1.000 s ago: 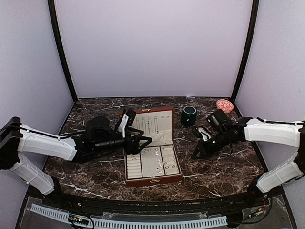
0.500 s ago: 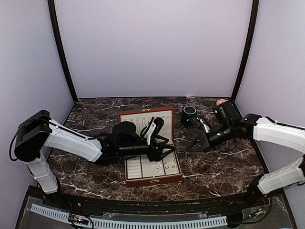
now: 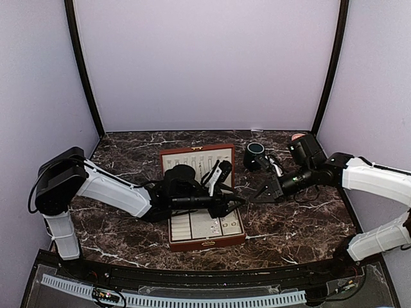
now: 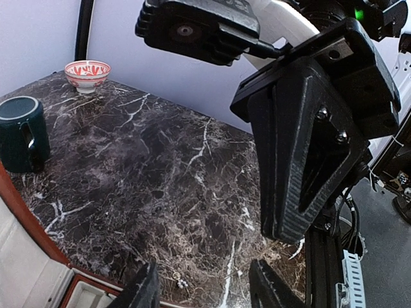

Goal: Organize the mixed jewelry

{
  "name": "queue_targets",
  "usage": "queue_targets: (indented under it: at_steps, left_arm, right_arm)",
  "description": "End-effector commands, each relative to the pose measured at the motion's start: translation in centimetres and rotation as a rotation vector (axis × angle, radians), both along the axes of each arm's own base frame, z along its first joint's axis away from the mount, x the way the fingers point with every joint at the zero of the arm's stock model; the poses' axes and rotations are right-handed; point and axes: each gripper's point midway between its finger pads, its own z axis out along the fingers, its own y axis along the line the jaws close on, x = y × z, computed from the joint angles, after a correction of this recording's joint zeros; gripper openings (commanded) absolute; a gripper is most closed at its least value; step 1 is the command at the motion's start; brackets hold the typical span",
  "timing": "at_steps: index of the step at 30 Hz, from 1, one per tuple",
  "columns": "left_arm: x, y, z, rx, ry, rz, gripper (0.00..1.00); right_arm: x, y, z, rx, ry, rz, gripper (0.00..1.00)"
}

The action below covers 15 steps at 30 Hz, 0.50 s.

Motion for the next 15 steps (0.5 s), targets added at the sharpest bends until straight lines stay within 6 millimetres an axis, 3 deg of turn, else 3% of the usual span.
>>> queue_targets:
  at_steps: [1, 15]
  left_arm:
    - [-1.04, -1.08, 1.82, -0.060, -0.023, -0.065, 0.50]
    - [-1.69, -1.82, 1.72, -0.067, -0.019, -0.106, 0.49]
  right_arm:
    - [0.44, 0.51, 2.22, 0.062, -0.056, 0.006, 0.00]
    - [0.31, 0.46, 1.80, 0.058, -0.048, 0.011, 0.00]
